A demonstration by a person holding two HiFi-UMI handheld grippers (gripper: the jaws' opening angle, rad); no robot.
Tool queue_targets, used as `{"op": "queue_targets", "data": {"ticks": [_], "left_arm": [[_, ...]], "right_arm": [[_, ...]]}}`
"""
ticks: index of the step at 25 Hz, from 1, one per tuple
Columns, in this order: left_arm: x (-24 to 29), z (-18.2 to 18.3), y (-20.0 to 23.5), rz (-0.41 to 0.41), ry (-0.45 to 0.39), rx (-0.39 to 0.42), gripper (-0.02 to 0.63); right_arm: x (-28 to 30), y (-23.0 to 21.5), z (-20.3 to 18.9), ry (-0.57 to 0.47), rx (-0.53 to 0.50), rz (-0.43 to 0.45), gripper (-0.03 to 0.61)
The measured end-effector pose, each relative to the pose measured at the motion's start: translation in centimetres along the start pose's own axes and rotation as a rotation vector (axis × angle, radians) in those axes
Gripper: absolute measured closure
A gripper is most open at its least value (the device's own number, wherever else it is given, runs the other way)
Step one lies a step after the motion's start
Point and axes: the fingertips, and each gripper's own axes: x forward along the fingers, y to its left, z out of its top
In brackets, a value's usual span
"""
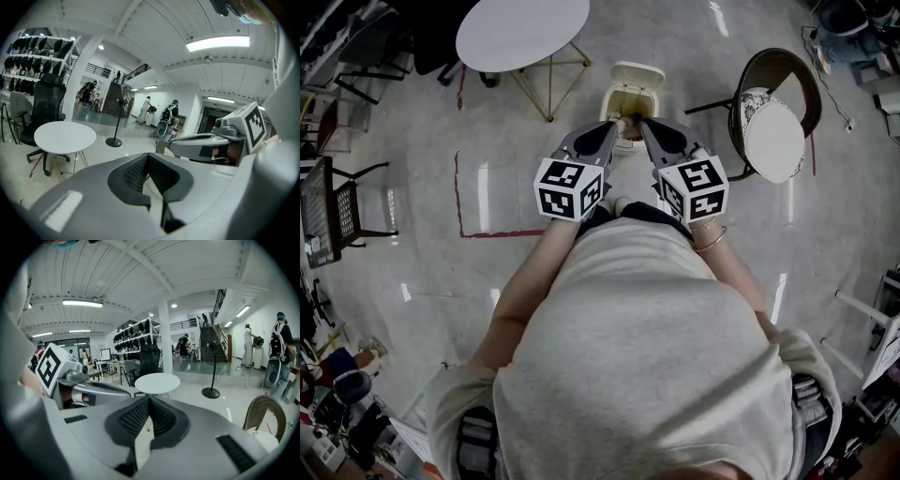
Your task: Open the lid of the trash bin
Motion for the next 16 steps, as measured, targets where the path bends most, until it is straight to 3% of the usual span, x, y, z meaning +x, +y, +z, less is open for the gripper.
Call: {"op": "queue_targets", "data": {"ticks": [16], "left_arm": [[-0.10,-0.07,0.05,-0.018,0.002,-0.009,0.606]], "right_arm": [[0.58,0.66,-0.62,0.036,-0.023,0.014,0.572]]}}
